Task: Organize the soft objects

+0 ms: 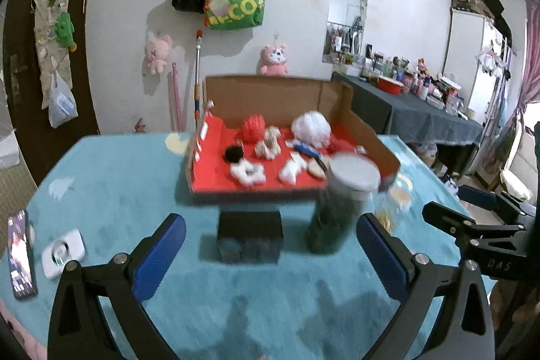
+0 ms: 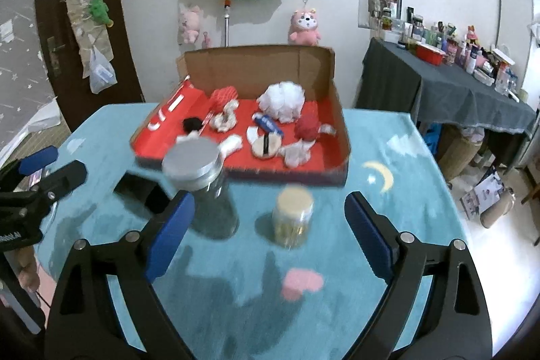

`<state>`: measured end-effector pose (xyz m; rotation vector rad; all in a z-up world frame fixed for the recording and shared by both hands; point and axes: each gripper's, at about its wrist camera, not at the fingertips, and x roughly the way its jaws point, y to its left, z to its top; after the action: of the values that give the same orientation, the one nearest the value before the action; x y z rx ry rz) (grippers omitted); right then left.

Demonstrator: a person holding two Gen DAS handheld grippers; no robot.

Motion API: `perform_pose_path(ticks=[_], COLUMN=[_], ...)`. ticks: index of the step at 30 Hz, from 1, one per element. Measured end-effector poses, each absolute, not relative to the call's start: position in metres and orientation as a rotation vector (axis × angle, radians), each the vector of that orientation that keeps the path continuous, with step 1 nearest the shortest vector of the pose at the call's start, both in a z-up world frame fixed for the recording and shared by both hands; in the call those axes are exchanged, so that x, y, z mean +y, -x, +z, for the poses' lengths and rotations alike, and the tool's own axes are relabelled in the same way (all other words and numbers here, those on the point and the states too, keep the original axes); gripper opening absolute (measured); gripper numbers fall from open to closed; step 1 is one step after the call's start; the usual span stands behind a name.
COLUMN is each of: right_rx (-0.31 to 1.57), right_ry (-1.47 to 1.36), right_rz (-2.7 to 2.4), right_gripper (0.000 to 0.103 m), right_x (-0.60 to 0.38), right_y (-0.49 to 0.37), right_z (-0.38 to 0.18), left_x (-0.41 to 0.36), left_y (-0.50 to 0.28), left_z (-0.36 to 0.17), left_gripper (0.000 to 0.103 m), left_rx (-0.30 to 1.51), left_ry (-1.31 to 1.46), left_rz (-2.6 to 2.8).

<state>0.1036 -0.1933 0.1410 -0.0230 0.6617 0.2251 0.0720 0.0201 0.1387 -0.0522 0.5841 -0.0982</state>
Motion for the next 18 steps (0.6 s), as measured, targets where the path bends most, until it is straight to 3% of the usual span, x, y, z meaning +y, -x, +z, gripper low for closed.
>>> perform_pose_path(ticks=[18], right_rx=[0.825], right_ry=[0.018], right_rz=[0.156], right_gripper=[0.093], right_x=[-0.198], right_y=[-0.102], right_z=[0.033], left_x=[0.007], left_y=[-0.091], left_z=[0.032], left_gripper=[0.103], left_rx=[0.794], left_ry=[0.031], left_rz=[-0.052])
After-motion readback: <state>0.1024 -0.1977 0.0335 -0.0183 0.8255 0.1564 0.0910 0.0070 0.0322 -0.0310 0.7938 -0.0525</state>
